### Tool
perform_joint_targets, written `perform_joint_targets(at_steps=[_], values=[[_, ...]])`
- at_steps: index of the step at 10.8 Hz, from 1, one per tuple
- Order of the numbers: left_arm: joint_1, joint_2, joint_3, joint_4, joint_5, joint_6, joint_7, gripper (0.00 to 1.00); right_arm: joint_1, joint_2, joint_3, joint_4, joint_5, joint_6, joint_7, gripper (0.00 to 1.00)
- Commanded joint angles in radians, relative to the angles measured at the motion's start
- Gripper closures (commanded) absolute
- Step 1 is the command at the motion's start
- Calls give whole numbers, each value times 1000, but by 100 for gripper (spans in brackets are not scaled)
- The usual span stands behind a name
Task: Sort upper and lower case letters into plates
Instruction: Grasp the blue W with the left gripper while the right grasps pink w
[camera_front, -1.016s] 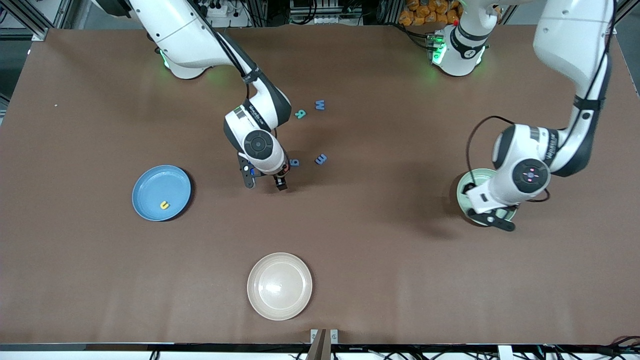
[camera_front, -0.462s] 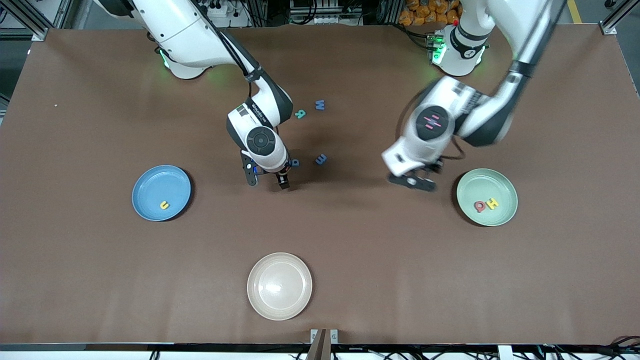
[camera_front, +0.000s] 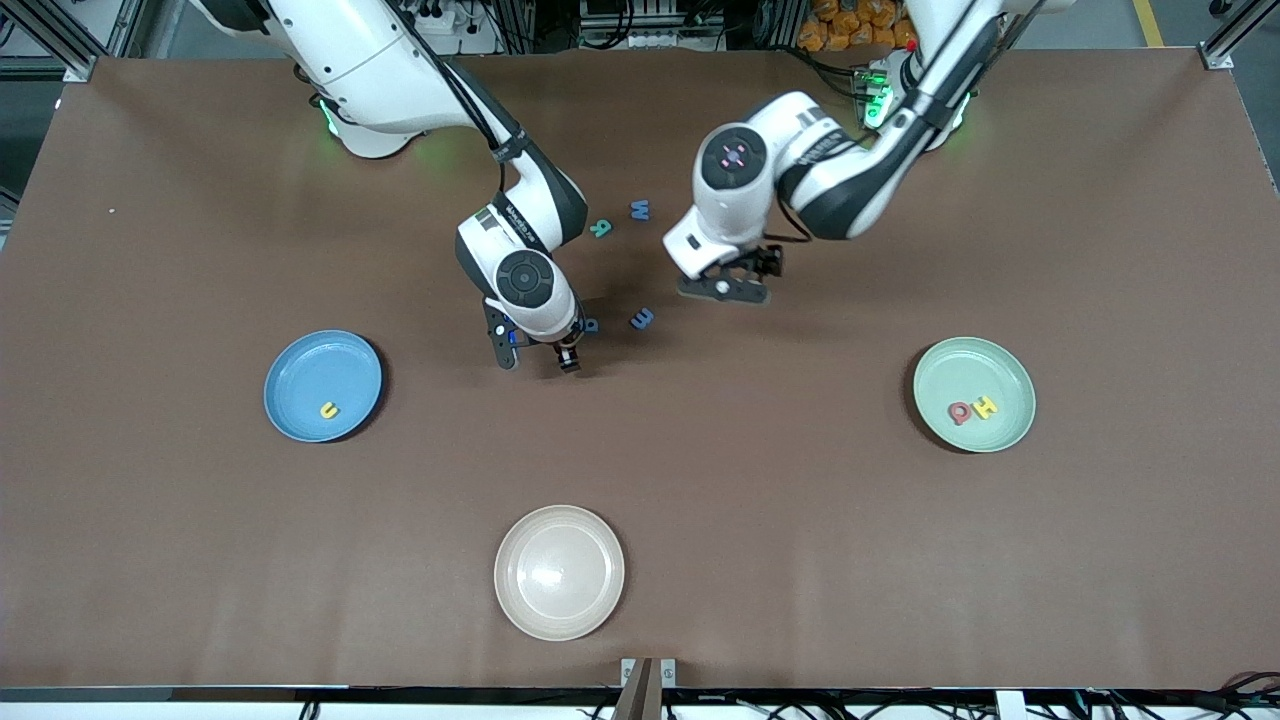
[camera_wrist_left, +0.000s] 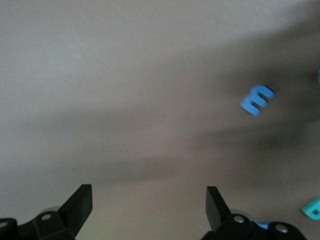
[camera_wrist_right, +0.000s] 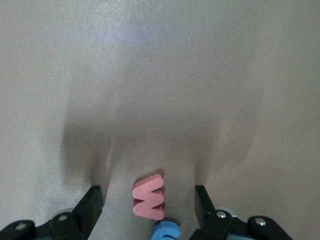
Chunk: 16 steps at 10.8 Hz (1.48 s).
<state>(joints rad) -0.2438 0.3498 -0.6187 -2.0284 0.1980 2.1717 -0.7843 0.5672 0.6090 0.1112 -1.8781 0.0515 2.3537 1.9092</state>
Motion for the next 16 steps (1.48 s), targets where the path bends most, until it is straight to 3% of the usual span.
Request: perform_joint_targets(at_steps=[1, 4, 7, 9, 15, 16], values=[[-67, 32, -7, -26, -22, 75, -109, 0, 8, -12, -2, -19, -18, 12, 28, 23], [-149, 58, -9, -93, -22, 193, -234, 0, 8, -12, -2, -21, -18, 16, 28, 24], [-239, 130, -7, -96, -22, 284, -363, 0, 10, -15, -4, -30, -18, 32, 28, 42], [-299, 182, 2, -87, -17, 351, -438, 0, 10, -15, -2, -36, -18, 35, 28, 46], [-354, 232, 56, -82, -9, 382, -452, 0, 11, -23, -2, -61, -19, 62, 27, 47], [-356, 236, 54, -82, -9, 394, -452, 2, 10, -23, -2, -61, -21, 62, 27, 53]])
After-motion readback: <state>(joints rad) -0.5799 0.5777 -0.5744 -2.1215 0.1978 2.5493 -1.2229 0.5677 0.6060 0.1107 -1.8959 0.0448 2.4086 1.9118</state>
